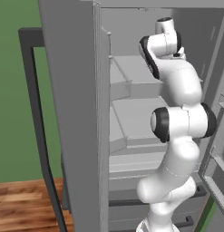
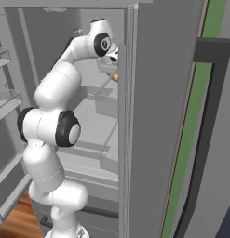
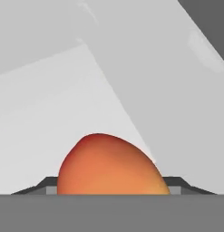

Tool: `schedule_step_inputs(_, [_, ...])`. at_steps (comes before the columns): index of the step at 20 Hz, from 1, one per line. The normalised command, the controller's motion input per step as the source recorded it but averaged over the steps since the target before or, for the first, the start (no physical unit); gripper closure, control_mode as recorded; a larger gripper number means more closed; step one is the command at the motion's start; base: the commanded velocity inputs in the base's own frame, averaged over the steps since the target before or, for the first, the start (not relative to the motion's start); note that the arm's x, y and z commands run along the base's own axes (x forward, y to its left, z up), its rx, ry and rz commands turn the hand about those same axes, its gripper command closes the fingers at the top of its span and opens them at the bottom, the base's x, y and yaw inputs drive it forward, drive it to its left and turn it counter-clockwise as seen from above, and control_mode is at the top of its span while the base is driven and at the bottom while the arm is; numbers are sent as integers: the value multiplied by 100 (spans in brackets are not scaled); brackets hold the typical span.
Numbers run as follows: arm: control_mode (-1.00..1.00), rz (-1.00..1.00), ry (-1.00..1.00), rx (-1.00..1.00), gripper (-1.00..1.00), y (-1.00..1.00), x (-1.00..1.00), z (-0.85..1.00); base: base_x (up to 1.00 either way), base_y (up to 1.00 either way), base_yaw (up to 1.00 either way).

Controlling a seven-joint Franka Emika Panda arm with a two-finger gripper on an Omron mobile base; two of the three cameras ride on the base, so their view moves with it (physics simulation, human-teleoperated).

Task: Place the cold items (mango and onion) from the fridge in one tupperware on the dining counter. Place the warm items (hot dog and kebab skewer) in the stove area in another tupperware.

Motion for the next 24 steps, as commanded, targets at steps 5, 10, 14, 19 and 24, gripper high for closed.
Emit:
schedule_step_inputs(5, [-100,-16,-67,4,100,7,-60,-32,0,0,0])
schedule_step_inputs(10, [-100,-10,-91,22,100,57,-96,-25,0,0,0])
schedule_step_inputs(14, [-100,-1,-14,-1,100,78,-97,16,0,0,0])
schedule_step_inputs(19, [-100,2,33,-15,100,15,-100,71,0,0,0])
schedule_step_inputs(24, [-100,9,39,-11,100,-3,-100,9,0,0,0])
